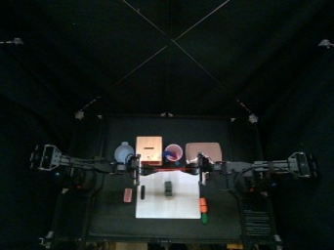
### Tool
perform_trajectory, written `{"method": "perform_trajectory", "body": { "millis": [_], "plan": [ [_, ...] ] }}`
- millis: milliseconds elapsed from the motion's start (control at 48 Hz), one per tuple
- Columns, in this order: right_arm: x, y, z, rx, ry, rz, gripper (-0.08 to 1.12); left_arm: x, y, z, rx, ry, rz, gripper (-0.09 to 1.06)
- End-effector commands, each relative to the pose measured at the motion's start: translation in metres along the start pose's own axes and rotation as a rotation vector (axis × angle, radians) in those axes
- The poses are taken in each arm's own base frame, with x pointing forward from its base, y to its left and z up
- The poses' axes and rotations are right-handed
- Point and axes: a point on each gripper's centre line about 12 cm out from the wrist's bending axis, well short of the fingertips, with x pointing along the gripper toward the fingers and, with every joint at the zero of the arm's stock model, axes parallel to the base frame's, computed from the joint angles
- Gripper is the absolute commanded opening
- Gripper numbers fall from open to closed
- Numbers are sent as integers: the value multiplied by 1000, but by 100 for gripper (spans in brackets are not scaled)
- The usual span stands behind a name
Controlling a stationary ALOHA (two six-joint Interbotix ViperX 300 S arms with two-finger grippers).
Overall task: Cut the sushi into 4 pieces with the knife
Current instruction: Cut the sushi into 4 pieces
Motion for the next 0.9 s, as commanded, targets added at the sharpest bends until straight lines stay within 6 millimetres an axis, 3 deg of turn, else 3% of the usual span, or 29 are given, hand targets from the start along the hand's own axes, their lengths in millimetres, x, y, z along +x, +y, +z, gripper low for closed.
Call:
{"method": "perform_trajectory", "body": {
  "millis": [21, 208, 500, 896],
  "plan": [
    [8, 5, 1, 8, 2, 17, 15, 1, 2, 1, -10, -9, 7, 20],
    [24, 18, -29, 19, 122, 50, 15, 5, 0, -22, -36, 62, 14, 20],
    [35, 25, -71, 75, 315, 50, 14, 19, -21, -52, -88, 142, -3, 20],
    [44, 28, -91, 73, 389, 53, 14, 31, -35, -78, -152, 211, 28, 20]
  ]
}}
